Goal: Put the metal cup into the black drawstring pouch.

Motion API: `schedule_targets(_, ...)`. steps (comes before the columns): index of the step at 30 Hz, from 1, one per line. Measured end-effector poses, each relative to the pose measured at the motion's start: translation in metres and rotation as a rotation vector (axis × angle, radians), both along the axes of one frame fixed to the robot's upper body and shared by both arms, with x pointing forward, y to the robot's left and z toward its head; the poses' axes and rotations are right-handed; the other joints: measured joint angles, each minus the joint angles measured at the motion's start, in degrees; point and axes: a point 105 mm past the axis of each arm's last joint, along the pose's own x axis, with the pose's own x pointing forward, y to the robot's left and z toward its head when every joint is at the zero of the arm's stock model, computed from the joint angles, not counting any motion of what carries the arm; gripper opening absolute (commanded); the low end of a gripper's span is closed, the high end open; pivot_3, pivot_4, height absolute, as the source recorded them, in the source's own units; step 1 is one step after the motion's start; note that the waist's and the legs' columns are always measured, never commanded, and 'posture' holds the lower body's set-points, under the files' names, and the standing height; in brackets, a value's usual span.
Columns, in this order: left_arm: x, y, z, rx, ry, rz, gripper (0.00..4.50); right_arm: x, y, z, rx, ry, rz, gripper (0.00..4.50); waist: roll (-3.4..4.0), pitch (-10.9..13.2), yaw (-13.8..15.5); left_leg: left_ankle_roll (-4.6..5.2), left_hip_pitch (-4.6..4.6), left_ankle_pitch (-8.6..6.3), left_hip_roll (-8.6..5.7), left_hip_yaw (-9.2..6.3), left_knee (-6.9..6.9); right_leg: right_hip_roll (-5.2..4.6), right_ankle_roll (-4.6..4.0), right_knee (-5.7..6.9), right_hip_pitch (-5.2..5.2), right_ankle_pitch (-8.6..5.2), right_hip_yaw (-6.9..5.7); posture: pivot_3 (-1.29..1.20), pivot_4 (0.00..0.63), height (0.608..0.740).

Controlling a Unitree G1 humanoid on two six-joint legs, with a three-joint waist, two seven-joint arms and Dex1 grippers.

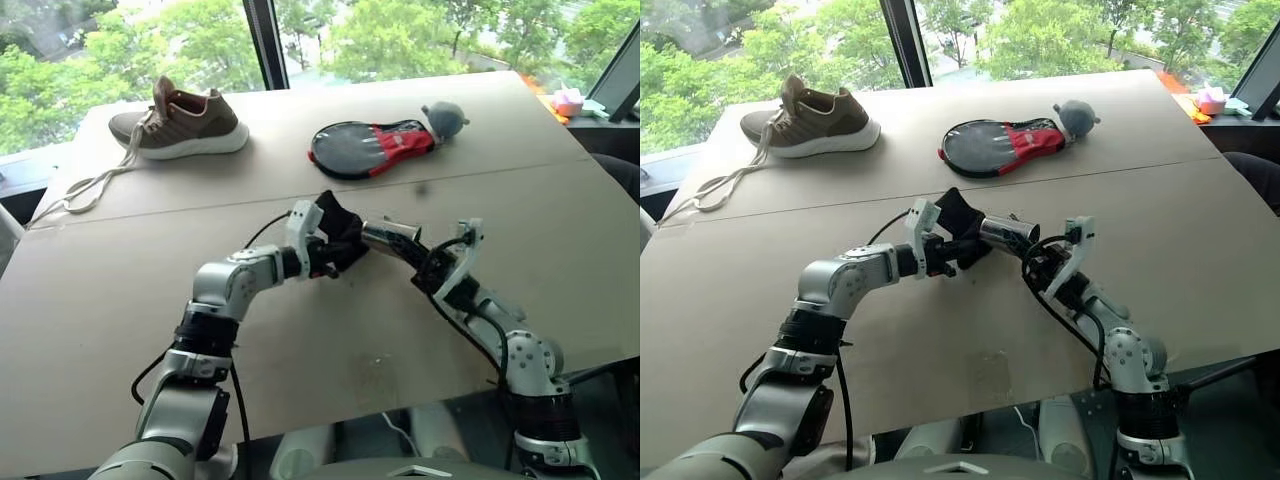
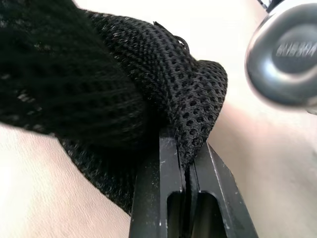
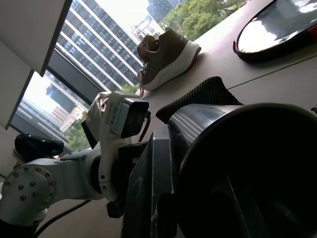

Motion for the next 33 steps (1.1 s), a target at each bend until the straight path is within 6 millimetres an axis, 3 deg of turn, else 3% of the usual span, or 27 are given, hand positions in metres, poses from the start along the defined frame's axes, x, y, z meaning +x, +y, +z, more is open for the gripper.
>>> schedule_targets(7, -0.004, -0.001, 0.021, 0.057, -0.167, -0.004, 0.0, -0.005, 0.01, -0.01, -0.078, -0.04, 0.041, 0.07, -0.01, 0.0, -0.1, 0.01, -0.04, -0.01, 0.03, 0.03, 0.0, 0.0, 0.01, -0.02, -0.06, 0.0, 0.02, 0.0, 0.15, 0.74)
schedule_targets(11, -0.01, -0.002, 0.017, 0.075, -0.166, -0.003, 0.0, 0.008, 0.013, -0.02, -0.125, -0.039, 0.017, 0.07, -0.01, 0.0, -0.1, 0.01, -0.02, 0.0, 0.03, 0.05, 0.0, 0.01, 0.01, 0.11, -0.1, 0.0, 0.03, 0.0, 0.15, 0.74)
schedule_targets(20, -0.013, 0.006, 0.015, 0.186, -0.275, 0.038, 0.0, 0.026, 0.016, -0.014, -0.082, -0.058, -0.04, 0.07, -0.03, 0.0, -0.1, 0.0, -0.12, 0.0, 0.04, 0.13, -0.01, 0.01, 0.0, 0.11, -0.25, 0.0, 0.13, 0.0, 0.15, 0.74)
schedule_targets(22, -0.014, 0.009, 0.011, 0.2, -0.277, 0.053, 0.54, 0.026, 0.019, -0.016, -0.094, -0.061, -0.037, 0.0, -0.03, 0.0, -0.1, 0.0, -0.13, 0.0, 0.04, 0.14, -0.01, 0.01, 0.0, 0.11, -0.26, 0.0, 0.14, 0.0, 0.15, 0.74)
schedule_targets(23, -0.014, 0.009, 0.011, 0.202, -0.278, 0.055, 0.55, 0.026, 0.019, -0.016, -0.095, -0.061, -0.037, 0.0, -0.03, 0.0, -0.1, 0.0, -0.13, 0.0, 0.04, 0.14, -0.01, 0.01, 0.0, 0.12, -0.26, 0.0, 0.13, 0.0, 0.15, 0.74)
schedule_targets(26, -0.01, 0.014, 0.012, 0.23, -0.319, 0.087, 1.71, 0.024, 0.017, -0.012, -0.08, -0.072, -0.041, 0.0, -0.03, 0.0, 0.0, 0.0, -0.13, 0.0, 0.04, 0.12, -0.01, 0.01, 0.0, 0.16, -0.26, 0.0, 0.12, 0.0, 0.15, 0.74)
schedule_targets(29, -0.008, 0.018, 0.015, 0.249, -0.368, 0.12, 1.71, 0.022, 0.005, 0.004, -0.027, -0.108, -0.075, 0.0, -0.03, 0.0, 0.0, 0.0, -0.13, 0.0, 0.04, 0.13, -0.01, 0.01, 0.01, 0.15, -0.26, 0.0, 0.13, 0.0, 0.15, 0.74)
schedule_targets(33, -0.006, 0.032, 0.016, 0.355, -0.472, 0.174, 1.71, 0.021, -0.006, 0.008, -0.005, -0.107, -0.115, 0.0, -0.03, 0.0, 0.0, 0.0, -0.13, 0.0, 0.06, 0.13, -0.03, 0.02, 0.0, 0.15, -0.29, 0.0, 0.13, 0.0, 0.15, 0.74)
